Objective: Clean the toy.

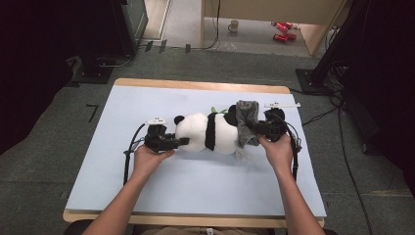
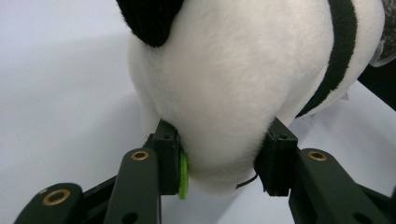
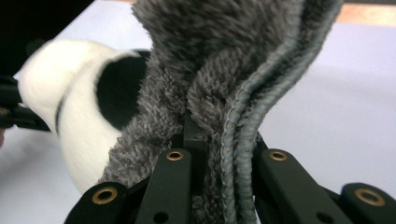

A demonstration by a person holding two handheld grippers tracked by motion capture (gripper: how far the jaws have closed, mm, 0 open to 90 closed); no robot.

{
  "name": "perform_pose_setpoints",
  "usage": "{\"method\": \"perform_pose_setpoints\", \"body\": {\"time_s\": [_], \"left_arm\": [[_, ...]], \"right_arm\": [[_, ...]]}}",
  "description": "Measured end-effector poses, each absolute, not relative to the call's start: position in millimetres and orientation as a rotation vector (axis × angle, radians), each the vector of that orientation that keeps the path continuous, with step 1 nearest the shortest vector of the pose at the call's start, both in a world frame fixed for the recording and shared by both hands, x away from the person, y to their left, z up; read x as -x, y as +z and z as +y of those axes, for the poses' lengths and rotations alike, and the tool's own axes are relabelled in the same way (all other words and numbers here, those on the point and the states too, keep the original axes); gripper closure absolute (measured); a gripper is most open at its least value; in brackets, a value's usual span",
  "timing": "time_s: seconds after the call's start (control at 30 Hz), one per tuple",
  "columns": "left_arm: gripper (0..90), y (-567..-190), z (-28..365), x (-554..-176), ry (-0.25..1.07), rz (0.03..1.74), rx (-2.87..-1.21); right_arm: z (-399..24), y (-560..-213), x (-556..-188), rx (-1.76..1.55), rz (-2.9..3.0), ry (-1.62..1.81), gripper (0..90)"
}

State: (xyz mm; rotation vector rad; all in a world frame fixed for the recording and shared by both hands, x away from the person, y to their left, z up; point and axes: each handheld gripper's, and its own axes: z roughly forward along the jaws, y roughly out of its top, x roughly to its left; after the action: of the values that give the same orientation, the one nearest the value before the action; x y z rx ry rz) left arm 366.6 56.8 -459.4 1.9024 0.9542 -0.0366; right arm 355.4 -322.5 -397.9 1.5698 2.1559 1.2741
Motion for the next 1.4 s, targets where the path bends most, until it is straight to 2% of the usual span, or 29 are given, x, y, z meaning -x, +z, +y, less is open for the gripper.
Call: {"method": "perform_pose_setpoints", "body": {"time_s": [0.27, 0.5, 0.6, 0.73, 1.0, 1.2, 1.4], "left_arm": [[58.5, -461, 60, -373, -0.075, 0.955, -1.894], [58.2, -461, 61, -373, -0.072, 0.945, -1.902], [58.1, -462, 61, -372, -0.071, 0.944, -1.899], [57.8, -463, 61, -371, -0.069, 0.940, -1.895], [57.6, -465, 62, -371, -0.069, 0.937, -1.889], [57.4, -465, 62, -370, -0.064, 0.933, -1.893], [57.5, -462, 63, -371, -0.082, 0.908, -1.921]], "right_arm": [[-329, -412, -358, -1.628, 2.181, 1.215, 80.6], [-353, -394, -353, -1.648, 2.076, 1.334, 80.5], [-350, -393, -352, -1.635, 2.104, 1.368, 80.4], [-328, -405, -355, -1.605, 2.175, 1.322, 80.3], [-312, -435, -360, -1.617, 2.196, 1.237, 80.5], [-307, -456, -365, -1.657, 2.265, 1.118, 80.5], [-312, -462, -368, -1.667, 2.309, 1.088, 80.2]]}}
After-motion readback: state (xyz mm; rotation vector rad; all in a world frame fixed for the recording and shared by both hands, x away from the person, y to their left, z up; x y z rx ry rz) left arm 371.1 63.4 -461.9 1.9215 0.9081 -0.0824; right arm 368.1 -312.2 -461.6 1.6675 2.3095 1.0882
